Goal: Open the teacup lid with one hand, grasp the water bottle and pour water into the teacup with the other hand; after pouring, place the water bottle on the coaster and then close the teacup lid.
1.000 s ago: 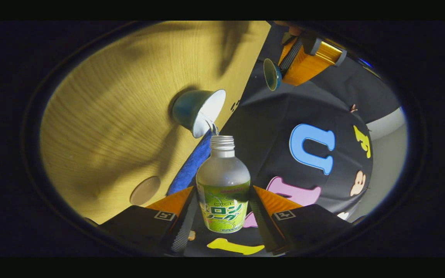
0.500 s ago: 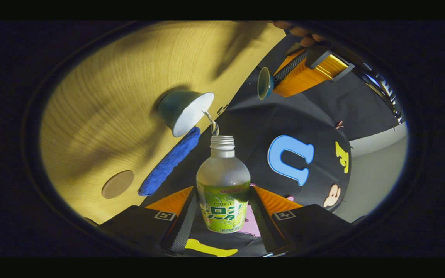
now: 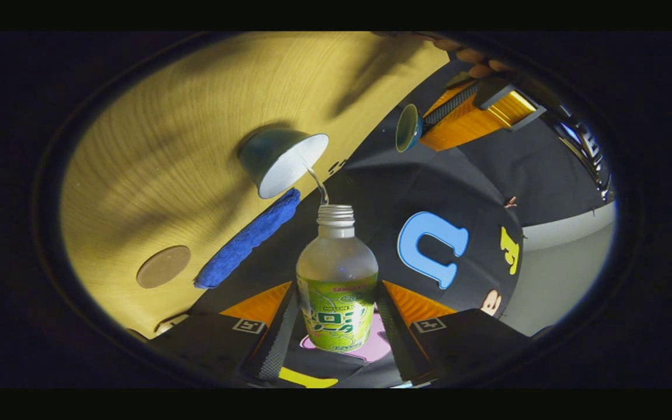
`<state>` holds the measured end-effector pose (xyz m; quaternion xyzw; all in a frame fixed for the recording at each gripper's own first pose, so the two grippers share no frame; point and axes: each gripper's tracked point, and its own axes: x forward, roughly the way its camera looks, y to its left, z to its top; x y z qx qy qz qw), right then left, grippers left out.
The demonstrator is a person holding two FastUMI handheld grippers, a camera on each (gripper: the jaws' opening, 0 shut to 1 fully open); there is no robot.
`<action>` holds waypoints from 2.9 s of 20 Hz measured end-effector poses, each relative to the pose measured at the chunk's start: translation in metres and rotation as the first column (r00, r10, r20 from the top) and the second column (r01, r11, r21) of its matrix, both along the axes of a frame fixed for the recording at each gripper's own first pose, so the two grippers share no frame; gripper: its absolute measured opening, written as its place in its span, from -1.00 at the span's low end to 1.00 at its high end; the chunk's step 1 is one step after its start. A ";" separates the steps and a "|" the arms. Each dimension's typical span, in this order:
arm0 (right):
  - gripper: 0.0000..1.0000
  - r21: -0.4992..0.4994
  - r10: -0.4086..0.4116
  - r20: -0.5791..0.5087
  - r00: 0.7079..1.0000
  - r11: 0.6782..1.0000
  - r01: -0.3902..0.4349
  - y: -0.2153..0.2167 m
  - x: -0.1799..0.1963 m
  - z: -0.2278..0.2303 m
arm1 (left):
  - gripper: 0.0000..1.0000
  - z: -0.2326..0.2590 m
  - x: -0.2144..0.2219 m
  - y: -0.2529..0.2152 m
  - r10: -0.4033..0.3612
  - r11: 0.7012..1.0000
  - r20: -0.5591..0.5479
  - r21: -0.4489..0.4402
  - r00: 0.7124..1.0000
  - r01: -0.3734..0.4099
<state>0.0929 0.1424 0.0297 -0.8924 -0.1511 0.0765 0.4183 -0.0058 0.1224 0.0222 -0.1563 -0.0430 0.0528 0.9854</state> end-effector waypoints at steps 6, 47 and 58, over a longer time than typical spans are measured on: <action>0.52 -0.004 0.006 0.007 1.000 1.000 -0.006 0.002 -0.001 -0.001 | -0.40 0.000 -0.002 0.000 0.001 1.000 -0.002 0.001 1.000 -0.001; 0.54 0.618 0.428 -0.404 0.809 -0.524 0.586 -0.136 0.068 -0.035 | -0.40 -0.003 0.001 -0.001 0.006 1.000 -0.021 0.018 1.000 -0.005; 0.86 0.522 0.471 -0.441 0.764 -0.558 0.645 -0.135 0.055 -0.057 | -0.40 -0.004 0.001 -0.003 0.011 0.999 -0.027 0.031 1.000 -0.010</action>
